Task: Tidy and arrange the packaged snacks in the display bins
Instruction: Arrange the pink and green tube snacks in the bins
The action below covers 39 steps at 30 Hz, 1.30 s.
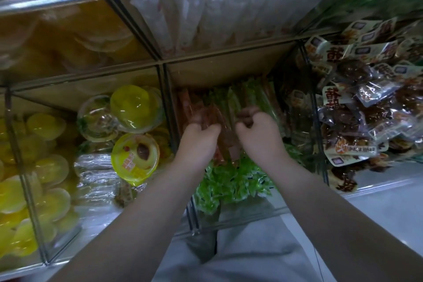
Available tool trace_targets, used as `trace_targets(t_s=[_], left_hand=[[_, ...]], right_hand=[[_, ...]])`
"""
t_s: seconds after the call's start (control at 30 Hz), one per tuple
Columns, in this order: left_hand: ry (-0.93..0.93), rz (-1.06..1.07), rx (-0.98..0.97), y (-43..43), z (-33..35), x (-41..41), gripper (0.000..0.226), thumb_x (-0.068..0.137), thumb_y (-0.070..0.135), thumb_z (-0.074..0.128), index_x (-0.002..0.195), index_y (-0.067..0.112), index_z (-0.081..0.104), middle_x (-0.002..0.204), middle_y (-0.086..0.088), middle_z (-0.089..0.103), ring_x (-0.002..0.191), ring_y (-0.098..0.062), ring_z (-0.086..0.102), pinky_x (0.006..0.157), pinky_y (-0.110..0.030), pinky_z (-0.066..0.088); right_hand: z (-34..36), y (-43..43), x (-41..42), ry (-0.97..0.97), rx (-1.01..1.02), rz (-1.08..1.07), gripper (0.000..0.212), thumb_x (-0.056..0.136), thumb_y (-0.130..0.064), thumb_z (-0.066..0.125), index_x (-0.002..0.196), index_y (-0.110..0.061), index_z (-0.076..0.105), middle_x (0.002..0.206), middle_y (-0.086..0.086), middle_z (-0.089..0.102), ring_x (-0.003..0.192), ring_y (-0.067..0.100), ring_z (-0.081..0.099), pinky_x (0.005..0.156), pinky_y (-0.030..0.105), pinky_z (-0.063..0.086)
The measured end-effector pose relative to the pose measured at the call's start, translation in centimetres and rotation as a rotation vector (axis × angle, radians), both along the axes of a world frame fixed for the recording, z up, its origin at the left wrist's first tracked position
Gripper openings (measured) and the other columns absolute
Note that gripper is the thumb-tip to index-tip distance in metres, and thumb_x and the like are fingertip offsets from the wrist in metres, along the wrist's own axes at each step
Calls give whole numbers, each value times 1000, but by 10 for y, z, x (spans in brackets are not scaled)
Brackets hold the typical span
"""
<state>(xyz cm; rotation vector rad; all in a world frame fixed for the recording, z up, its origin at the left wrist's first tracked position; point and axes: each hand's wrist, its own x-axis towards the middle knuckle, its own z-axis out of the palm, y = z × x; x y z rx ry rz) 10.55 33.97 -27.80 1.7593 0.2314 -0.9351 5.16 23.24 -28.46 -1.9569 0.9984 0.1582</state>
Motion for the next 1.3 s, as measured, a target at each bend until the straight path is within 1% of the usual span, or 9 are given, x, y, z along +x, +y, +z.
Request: trace_targets(t_s=[0.13,0.37,0.5,0.6,0.8,0.93,1.07,1.2,1.3], left_hand=[[-32,-14,47,-4,5,-2,57,87,24,57,141,22,41,119,-7,65,106,-27,63,96,-44,52],[104,37,149,-14,-9,1,30,97,22,51,127,19,49,115,-14,62,108,-34,60,97,-45,49],[162,38,195,-23,-25,7,30,99,24,48,123,9,55,125,-24,58,112,-35,58,96,-38,49],[159,212,250,-37,-36,14,54,98,29,49,145,5,33,144,-20,42,126,-30,46,102,-36,41],[113,316,524,-59,-69,16,88,82,50,50,151,14,8,155,-11,16,144,-30,14,116,-42,16],[90,270,373,-49,-61,19,69,89,39,59,142,9,27,134,-11,40,130,-33,41,106,-41,39],[99,242,301,-33,-51,23,55,92,36,58,136,7,40,127,-16,51,112,-32,54,82,-32,45],[13,-53,304,-18,-34,-1,79,72,51,50,142,16,42,134,-17,41,122,-38,47,100,-41,45],[-83,-191,483,-20,-31,-5,63,94,47,43,146,12,37,150,-17,20,138,-38,25,116,-41,23]], right_hand=[[-4,19,2,95,86,99,21,97,-18,52,116,-11,59,101,4,65,89,17,65,70,20,45],[-7,24,15,172,199,-2,49,97,-17,48,144,-8,40,132,15,58,117,33,56,94,34,47],[-11,24,21,156,366,-125,44,94,-11,47,138,-12,48,119,18,64,106,37,61,93,49,52],[-11,25,29,168,438,-158,40,98,-5,42,135,-12,52,120,22,62,108,40,60,95,52,50],[-8,15,33,218,487,-96,43,101,0,28,140,-9,44,121,24,61,94,30,60,63,30,48],[-1,21,31,177,588,-84,39,104,-3,22,135,7,42,91,33,59,55,17,66,48,22,49],[-11,32,31,146,556,-41,35,104,-15,34,138,-14,41,114,17,62,102,32,64,90,44,55],[-14,27,22,76,622,-205,27,104,-18,36,128,-21,49,111,10,62,87,18,60,69,27,50],[-17,24,16,27,662,-278,21,104,-16,39,114,-25,54,105,8,66,83,14,59,71,27,48]])
